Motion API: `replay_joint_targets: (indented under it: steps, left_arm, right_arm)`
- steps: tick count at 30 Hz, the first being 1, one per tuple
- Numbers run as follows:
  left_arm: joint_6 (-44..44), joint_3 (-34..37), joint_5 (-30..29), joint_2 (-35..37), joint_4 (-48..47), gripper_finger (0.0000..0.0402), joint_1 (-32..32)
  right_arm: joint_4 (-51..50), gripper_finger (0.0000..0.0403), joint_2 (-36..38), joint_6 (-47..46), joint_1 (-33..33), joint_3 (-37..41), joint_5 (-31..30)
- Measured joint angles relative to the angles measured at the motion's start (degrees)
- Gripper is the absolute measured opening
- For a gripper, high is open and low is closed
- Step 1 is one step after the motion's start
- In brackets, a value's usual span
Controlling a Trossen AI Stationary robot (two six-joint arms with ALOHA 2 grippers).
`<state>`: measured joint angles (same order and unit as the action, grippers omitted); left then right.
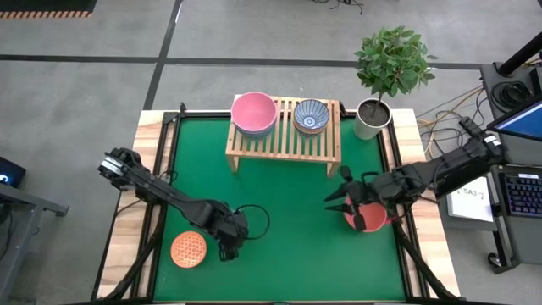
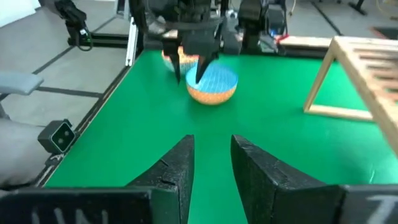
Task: Place and stack bowls onto a shelf
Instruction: Stack the light blue patterned bowl on top of the blue patterned bowl on the shelf
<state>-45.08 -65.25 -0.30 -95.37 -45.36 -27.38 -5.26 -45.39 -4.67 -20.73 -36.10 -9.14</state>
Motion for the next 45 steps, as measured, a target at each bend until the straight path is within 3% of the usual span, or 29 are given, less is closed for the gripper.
replay_joint_targets:
  steps: [8,12,15,19,31,38,45]
  left_arm:
    - [-0.94,0.14,-0.19,-3.67,0.28,0.0134,-0.02]
    - [-1.57,0.14,1.15,-4.83,0.25,0.0086,-0.02]
    - [-2.95,-0.31,4.19,-4.78,-0.29,0.0026,-0.01]
    - [-2.80,-3.36,5.30,-4.08,-1.10,0.0013,-0.20]
    - [11.45,-22.43,1.42,-4.15,-5.75,0.0003,-0.46]
    - [25.78,-34.38,-4.81,-4.14,-10.54,0.0002,1.39]
    - [42.18,-41.11,-8.82,-4.13,-10.99,0.0003,6.82]
  right_arm:
    - [-2.60,0.0080,1.53,3.18,0.00,0.00,0.09]
    - [-4.40,0.0074,1.52,3.41,0.00,0.02,0.10]
    - [-5.52,0.0072,1.87,3.79,0.00,0.02,0.09]
    - [-5.34,0.0076,1.88,4.59,0.00,0.02,0.10]
    - [-5.54,0.0068,1.87,4.73,0.00,0.02,0.10]
    - [-6.46,0.0068,1.89,4.04,0.00,0.02,0.16]
    - [-7.77,0.0068,3.35,4.11,-0.02,0.02,2.48]
